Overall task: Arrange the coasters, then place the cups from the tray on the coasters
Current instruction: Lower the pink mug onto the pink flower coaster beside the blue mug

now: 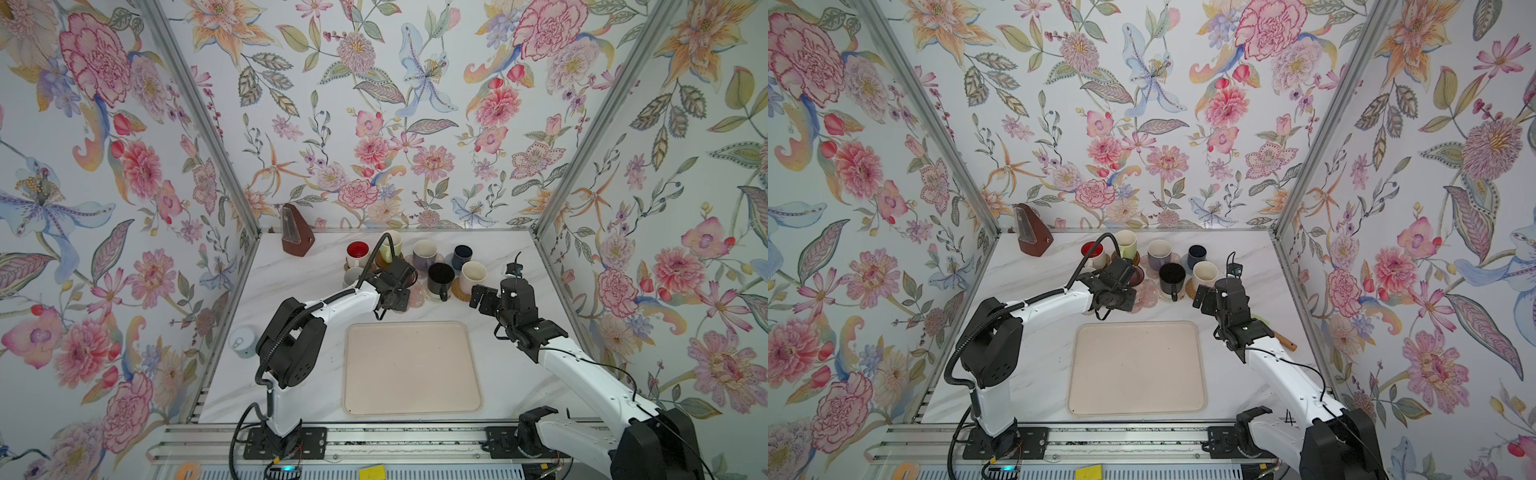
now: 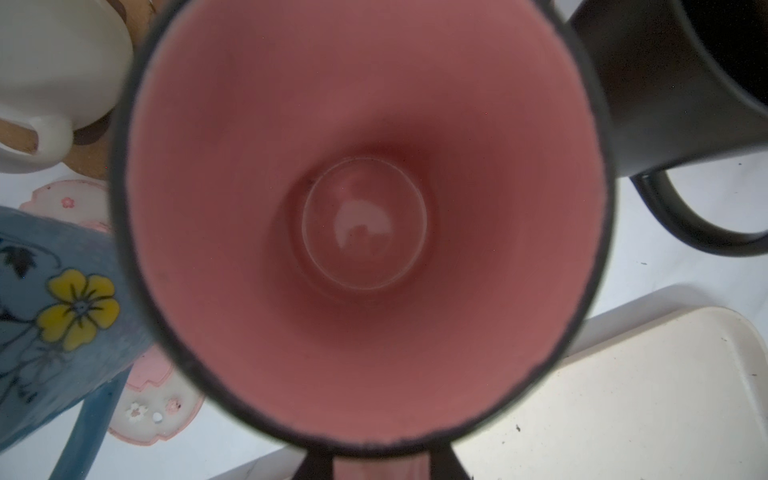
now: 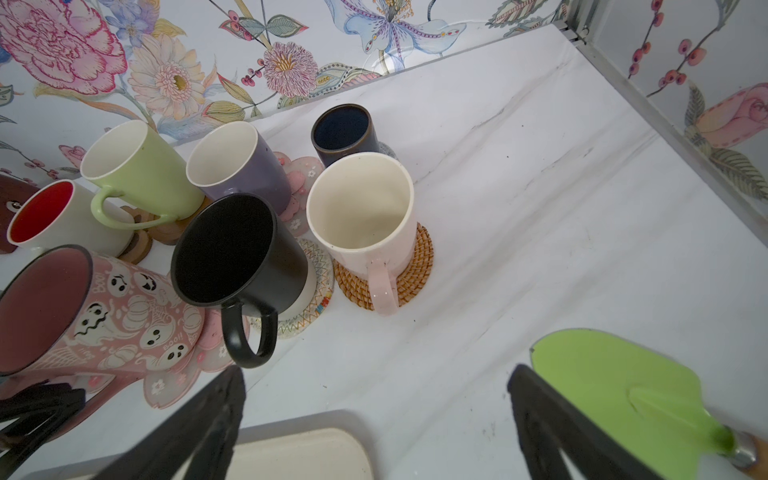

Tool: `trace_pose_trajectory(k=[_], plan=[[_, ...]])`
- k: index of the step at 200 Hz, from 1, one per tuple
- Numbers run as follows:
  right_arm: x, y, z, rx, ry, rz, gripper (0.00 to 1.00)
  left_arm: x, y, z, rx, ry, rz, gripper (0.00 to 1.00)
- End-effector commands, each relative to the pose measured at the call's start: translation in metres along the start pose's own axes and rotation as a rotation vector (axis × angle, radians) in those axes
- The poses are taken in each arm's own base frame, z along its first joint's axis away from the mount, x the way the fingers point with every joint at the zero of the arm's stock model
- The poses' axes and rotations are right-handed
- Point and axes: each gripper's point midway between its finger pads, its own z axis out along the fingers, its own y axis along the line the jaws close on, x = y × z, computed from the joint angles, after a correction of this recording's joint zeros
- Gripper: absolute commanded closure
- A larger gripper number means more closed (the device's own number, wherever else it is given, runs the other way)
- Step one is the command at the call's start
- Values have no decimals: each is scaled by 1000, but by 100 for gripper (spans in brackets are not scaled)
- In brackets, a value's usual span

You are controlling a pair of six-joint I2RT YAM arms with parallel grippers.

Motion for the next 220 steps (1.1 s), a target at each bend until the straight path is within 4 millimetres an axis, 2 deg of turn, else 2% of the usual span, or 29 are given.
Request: trace_pose_trajectory(k=[1, 118, 157, 182, 220], plan=[[1, -4, -1, 7, 2, 3, 1, -33, -6, -5, 31, -101, -25, 100], [2, -5, 1, 10, 3, 5, 1, -21, -2, 6, 12, -69, -32, 100], [1, -5, 1, 11, 2, 8, 1, -22, -1, 3, 8, -71, -38, 88], [1, -5, 2, 9, 4, 8, 1, -21, -1, 2, 11, -67, -38, 74], [1, -5, 2, 10, 4, 8, 1, -21, -1, 2, 9, -65, -41, 58]])
